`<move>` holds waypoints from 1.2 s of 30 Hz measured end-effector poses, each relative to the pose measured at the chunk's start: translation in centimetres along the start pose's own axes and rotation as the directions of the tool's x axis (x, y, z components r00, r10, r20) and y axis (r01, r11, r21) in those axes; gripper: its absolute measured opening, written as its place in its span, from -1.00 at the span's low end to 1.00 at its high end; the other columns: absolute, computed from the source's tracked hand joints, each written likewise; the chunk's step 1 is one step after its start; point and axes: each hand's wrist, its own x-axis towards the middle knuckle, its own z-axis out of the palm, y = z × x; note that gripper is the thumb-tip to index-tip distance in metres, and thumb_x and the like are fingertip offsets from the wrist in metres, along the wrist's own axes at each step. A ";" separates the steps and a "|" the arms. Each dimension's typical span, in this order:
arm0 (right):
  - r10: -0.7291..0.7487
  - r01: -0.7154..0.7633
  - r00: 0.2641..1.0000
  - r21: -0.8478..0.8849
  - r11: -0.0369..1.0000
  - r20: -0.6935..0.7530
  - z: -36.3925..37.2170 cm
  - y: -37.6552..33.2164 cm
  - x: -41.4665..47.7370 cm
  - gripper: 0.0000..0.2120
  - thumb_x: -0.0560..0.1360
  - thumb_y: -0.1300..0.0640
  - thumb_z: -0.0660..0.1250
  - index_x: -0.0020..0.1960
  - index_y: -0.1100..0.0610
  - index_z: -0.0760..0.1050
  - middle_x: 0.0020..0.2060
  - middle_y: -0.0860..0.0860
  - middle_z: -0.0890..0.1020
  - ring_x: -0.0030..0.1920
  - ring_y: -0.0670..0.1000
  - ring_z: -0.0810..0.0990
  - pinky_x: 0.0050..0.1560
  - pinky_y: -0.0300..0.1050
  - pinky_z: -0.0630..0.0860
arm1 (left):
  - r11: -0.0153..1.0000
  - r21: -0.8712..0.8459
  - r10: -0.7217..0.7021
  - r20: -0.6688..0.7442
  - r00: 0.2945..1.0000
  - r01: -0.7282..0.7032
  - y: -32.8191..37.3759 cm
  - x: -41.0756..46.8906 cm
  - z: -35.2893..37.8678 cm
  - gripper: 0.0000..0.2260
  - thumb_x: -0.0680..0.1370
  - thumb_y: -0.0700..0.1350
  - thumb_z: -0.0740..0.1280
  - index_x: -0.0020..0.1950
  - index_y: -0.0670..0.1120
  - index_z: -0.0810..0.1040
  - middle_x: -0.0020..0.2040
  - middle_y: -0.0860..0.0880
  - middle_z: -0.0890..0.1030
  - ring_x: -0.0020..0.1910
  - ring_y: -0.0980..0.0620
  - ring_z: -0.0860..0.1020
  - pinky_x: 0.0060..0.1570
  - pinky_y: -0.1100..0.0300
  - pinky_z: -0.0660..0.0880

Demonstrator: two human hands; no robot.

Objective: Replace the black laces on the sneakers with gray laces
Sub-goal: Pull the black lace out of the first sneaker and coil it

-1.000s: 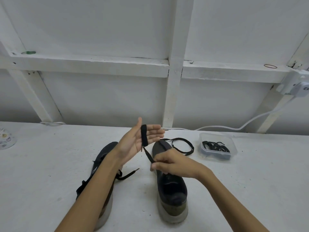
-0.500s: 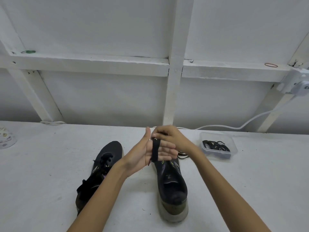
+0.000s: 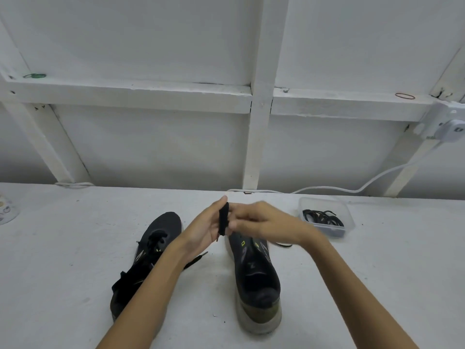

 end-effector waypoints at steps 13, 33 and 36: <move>0.103 -0.072 0.968 0.141 0.987 -0.230 1.9 4.7 2.0 -0.83 0.49 0.39 0.15 -0.15 0.26 0.50 -0.39 -0.01 0.50 -0.37 -0.12 0.44 -0.32 0.01 0.42 | 0.951 -0.309 0.063 0.131 0.989 -0.019 0.6 -0.3 0.8 -0.52 0.58 0.03 0.08 0.17 -0.32 0.57 0.09 -0.32 0.62 0.12 -0.22 0.59 0.14 0.09 0.55; 0.028 -0.055 0.972 -0.113 0.992 -0.232 -2.5 0.2 1.8 -0.79 0.62 0.17 0.24 -0.15 0.09 0.58 -0.39 -0.18 0.53 -0.35 -0.17 0.43 -0.24 -0.28 0.37 | 0.998 -0.011 -0.055 0.142 0.988 0.057 -1.0 -0.2 0.7 -0.23 0.60 0.28 -0.21 0.23 -0.27 0.55 0.16 -0.27 0.62 0.25 -0.12 0.56 0.31 0.10 0.45; 0.037 -0.056 0.955 -0.056 0.997 -0.295 -0.7 2.7 2.6 -0.85 0.53 0.17 0.25 -0.19 0.10 0.55 -0.37 -0.04 0.55 -0.30 -0.10 0.46 -0.19 -0.10 0.42 | 0.995 -0.087 -0.033 0.178 0.984 0.049 -0.3 -0.4 0.8 -0.17 0.57 0.33 -0.22 0.17 -0.29 0.57 0.13 -0.35 0.61 0.23 -0.20 0.56 0.27 0.10 0.48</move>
